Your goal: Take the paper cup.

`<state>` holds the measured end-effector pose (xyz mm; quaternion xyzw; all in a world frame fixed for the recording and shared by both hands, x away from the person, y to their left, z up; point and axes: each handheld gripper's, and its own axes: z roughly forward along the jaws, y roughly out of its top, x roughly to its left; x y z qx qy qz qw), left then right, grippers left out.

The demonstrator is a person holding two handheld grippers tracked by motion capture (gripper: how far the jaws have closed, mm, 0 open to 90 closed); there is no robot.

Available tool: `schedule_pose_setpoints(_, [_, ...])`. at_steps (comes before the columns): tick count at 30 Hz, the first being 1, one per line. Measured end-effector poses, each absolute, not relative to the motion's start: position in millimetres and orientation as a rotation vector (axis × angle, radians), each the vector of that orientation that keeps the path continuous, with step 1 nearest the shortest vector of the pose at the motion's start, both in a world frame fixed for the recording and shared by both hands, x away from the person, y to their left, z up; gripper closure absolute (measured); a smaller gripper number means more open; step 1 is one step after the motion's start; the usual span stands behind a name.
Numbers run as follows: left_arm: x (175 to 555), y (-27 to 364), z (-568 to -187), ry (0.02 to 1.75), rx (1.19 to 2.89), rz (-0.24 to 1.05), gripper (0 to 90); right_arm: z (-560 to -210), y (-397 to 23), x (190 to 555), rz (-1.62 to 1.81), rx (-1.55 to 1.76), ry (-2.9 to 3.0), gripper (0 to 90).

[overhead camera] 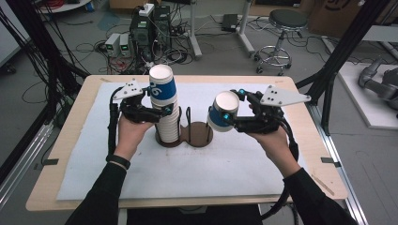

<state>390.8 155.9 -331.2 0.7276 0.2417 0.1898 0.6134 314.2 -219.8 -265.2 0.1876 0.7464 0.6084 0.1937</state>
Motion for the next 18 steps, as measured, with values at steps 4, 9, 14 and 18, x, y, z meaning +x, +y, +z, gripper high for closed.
schedule_pose_setpoints(4, [390, 156, -331, 0.559, 1.681, 0.440, 11.8, -284, -225, 308, 1.702, 0.549, 2.107, 30.7])
schedule_pose_setpoints(9, [390, 156, -331, 0.563, 1.679, 0.439, 11.8, -311, -231, 302, 1.710, 0.594, 2.129, 30.7])
schedule_pose_setpoints(14, [390, 156, -330, 0.565, 1.683, 0.444, 11.8, -338, -234, 296, 1.716, 0.640, 2.156, 30.7])
schedule_pose_setpoints(18, [390, 156, -330, 0.565, 1.684, 0.444, 11.8, -353, -236, 293, 1.701, 0.665, 2.177, 30.7])
